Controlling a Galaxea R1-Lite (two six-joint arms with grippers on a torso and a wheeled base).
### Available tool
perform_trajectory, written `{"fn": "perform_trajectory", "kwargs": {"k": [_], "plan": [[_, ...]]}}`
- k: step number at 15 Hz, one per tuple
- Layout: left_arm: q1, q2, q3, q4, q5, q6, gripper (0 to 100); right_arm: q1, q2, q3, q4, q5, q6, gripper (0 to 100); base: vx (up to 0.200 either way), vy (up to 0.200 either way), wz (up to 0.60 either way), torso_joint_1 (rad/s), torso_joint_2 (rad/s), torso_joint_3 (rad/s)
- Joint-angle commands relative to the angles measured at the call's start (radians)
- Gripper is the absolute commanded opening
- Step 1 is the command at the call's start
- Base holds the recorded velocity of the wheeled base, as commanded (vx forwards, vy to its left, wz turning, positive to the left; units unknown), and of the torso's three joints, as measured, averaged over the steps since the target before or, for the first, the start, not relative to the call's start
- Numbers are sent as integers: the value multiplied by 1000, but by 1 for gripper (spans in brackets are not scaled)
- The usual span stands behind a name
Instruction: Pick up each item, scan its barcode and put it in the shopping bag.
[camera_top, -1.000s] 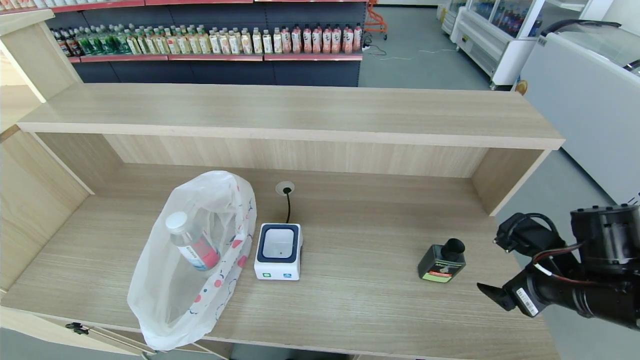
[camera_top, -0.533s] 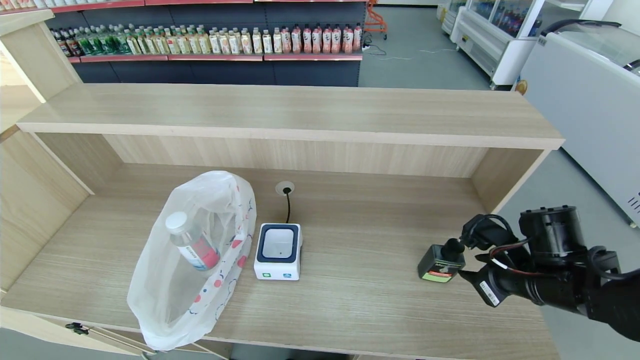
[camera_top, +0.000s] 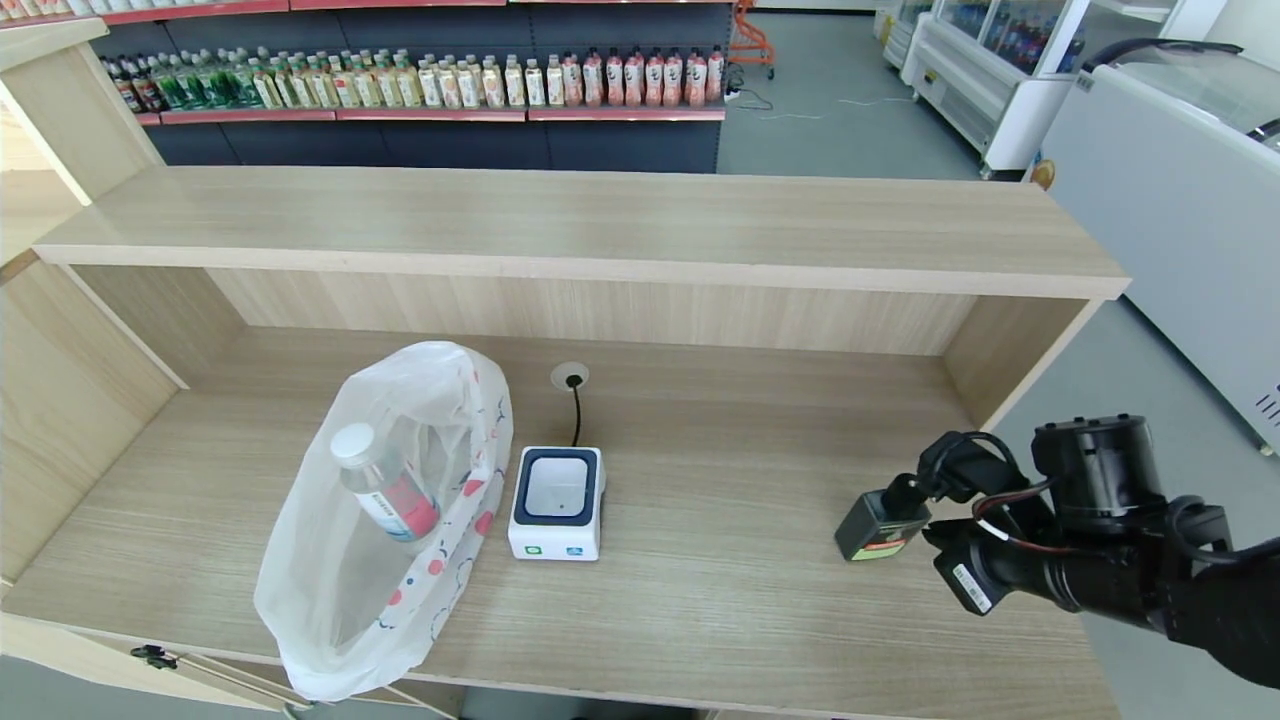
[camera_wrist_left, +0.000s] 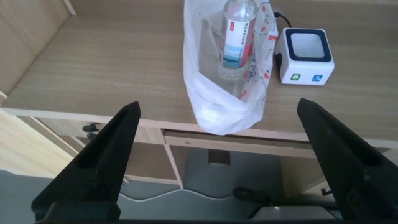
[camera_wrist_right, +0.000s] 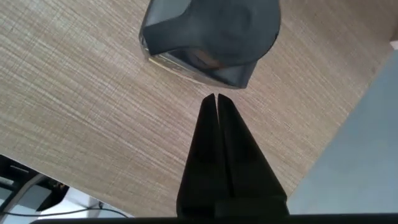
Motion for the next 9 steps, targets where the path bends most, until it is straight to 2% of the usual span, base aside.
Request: {"fn": "perform_trajectory", "kwargs": {"k": [1,4,6,9], "plan": [[1,0,0,0,0,0,100,-2,-134,40,6,-4,-33,100,0,0,0,0,0,0],[1,0,0,0,0,-2,100,-6,-144,46,6,-6,-57,100,0,0,0,0,0,0],[1,0,0,0,0,0,100,-6,-70,34,3,-7,-73,100,0,0,0,0,0,0],[-1,0,0,0,0,0,100,0,40,-41,-3,3,-73,100,0,0,0,0,0,0]]}}
